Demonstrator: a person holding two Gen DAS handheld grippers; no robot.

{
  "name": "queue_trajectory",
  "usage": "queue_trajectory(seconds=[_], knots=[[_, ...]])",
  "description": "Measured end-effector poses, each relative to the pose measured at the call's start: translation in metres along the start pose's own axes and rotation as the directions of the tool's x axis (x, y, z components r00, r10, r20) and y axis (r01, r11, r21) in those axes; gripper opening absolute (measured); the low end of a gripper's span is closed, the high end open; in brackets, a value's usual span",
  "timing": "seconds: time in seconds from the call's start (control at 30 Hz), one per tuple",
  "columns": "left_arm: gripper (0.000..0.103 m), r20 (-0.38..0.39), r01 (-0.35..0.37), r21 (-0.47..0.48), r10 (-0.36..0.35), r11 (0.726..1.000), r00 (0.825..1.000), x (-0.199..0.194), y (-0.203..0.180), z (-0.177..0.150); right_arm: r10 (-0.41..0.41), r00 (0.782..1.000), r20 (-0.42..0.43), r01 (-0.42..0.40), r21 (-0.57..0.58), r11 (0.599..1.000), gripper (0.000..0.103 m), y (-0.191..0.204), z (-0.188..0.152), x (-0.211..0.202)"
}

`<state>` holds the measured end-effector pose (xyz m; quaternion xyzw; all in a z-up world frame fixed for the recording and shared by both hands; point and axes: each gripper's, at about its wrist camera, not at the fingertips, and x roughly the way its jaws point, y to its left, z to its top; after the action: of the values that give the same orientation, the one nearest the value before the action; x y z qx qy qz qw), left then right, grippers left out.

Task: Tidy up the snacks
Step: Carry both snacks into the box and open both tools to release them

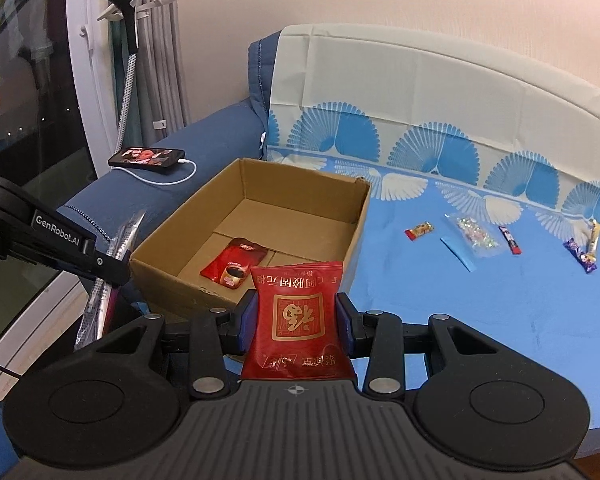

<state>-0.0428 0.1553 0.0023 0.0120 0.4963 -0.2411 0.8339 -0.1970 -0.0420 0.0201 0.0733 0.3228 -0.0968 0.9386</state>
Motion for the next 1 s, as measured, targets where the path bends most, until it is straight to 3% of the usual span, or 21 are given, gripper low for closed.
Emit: queue_trajectory(seconds=[0.7,1.0], knots=[[0.026,-0.024,0.002,-0.026,-0.003,1.0,1.0,0.02,0.004,0.016,-0.002,0.998,-0.066,0.002,-0.001,1.0,0.043,0.0,0.008,0.028],[0.026,-0.018,0.0,-0.014,-0.001,1.0,1.0,0.039,-0.001,0.048,0.001,0.997,-0.079,0.0,0.014,1.0,0.043,-0.005,0.021,0.055]])
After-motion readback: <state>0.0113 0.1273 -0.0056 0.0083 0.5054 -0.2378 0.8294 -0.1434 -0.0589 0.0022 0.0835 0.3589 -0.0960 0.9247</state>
